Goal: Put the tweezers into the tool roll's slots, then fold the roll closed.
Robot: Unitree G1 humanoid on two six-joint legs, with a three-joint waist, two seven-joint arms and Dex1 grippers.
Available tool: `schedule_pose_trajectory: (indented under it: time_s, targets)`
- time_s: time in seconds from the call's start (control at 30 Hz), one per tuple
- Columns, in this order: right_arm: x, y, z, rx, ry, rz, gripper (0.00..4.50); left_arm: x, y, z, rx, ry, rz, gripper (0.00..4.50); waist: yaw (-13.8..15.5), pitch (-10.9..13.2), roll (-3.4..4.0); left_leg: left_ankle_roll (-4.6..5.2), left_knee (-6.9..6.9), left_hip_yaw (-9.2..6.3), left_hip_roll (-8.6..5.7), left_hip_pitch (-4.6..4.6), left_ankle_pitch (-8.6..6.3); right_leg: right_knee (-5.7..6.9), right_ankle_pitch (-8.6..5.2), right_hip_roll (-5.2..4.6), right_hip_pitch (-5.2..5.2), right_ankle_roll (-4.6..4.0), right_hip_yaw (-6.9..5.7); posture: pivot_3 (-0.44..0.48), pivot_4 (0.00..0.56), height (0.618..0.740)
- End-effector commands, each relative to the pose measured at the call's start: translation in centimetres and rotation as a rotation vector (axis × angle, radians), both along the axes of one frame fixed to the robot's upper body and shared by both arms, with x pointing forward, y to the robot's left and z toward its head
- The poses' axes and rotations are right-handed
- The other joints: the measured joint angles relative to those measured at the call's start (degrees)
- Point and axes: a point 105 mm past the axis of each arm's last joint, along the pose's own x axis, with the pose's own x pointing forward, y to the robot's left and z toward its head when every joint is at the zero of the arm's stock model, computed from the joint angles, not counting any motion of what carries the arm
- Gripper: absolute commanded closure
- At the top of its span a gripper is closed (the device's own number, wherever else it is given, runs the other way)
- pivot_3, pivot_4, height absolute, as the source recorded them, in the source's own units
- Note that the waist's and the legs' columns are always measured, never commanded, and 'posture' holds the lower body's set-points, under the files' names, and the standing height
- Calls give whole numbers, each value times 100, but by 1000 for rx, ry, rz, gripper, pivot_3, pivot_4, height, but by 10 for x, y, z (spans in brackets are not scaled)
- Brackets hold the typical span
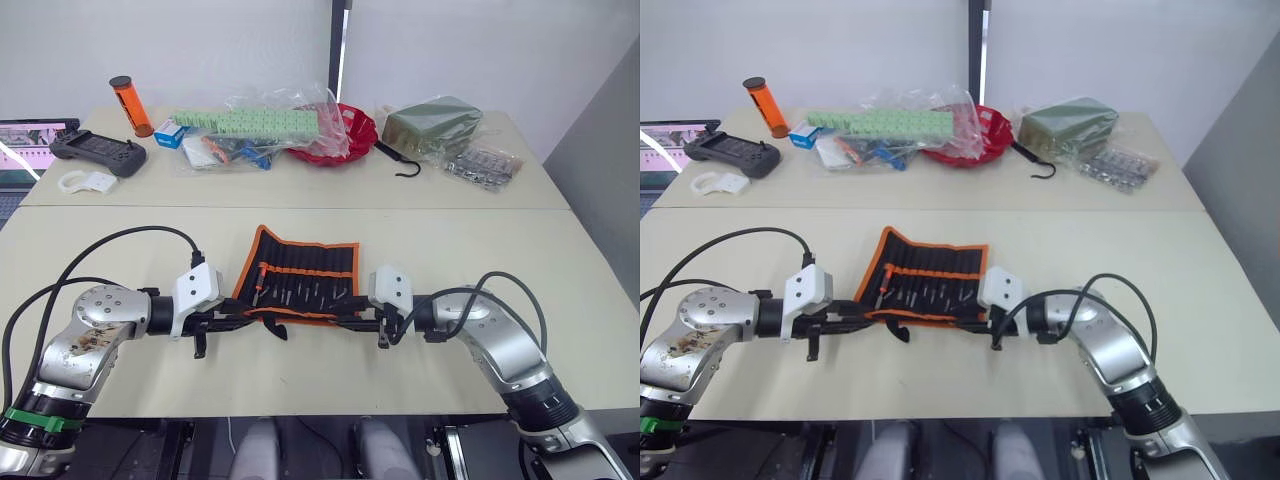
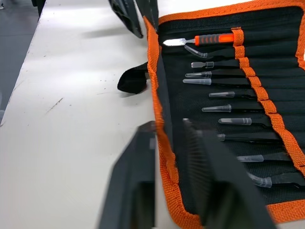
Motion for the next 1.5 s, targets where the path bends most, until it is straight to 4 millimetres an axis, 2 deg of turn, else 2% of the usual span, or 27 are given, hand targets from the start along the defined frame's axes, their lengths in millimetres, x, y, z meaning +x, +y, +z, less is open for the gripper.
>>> schedule_pose_trajectory:
  time_s: [0.03,0.23,0.57,0.87,0.9,1.07,1.23,1.37,1.43,1.5]
  targets:
    - [2,1,13,37,-26,2,4478,5,0,8,0,-35,-8,4500,0,0,0,0,0,0,0,0,0,0,0,0,0,0,0,0,150,740]
    - [14,1,15,47,-34,-20,4478,14,-6,15,-19,-44,-3,4500,3,0,0,0,1,0,-1,0,0,0,0,0,0,0,0,0,150,740]
    - [37,0,1,-29,-53,-79,4478,47,-9,-7,135,-29,106,4500,3,0,0,0,1,-1,-3,-2,0,0,0,0,0,0,0,0,150,740]
    - [50,-4,-9,-46,-57,-177,4478,53,-20,-9,90,14,150,4500,42,-1,1,0,7,-2,-6,1,0,4,1,-1,4,2,0,0,150,740]
    - [49,-4,-9,-38,-53,-180,4218,52,-21,-8,81,17,155,4500,45,-1,1,0,7,-2,-7,1,0,4,1,-2,4,2,0,0,150,740]
    - [46,-6,0,9,-58,-178,2589,51,-23,4,-13,60,183,2969,62,0,0,0,9,-3,-7,-1,0,5,1,-2,5,2,0,0,150,740]
    - [41,-10,39,255,14,-209,913,54,-6,38,-128,-22,242,1327,4,2,0,0,5,-4,-4,-3,0,7,2,-2,1,2,0,0,150,740]
    - [31,-9,44,288,50,-187,883,45,-7,57,-229,-40,238,41,-6,2,1,0,0,-6,-3,-2,0,4,2,-2,1,2,-1,0,150,740]
    - [26,-3,39,278,66,-172,883,36,-14,61,-273,-33,207,41,-8,2,1,0,-1,-5,-3,-3,0,2,2,-2,1,2,-1,0,150,740]
    - [24,3,34,272,77,-165,1407,30,-19,59,-290,-21,192,494,-9,2,1,0,-1,-4,-4,-3,0,0,2,-3,1,2,0,0,150,740]
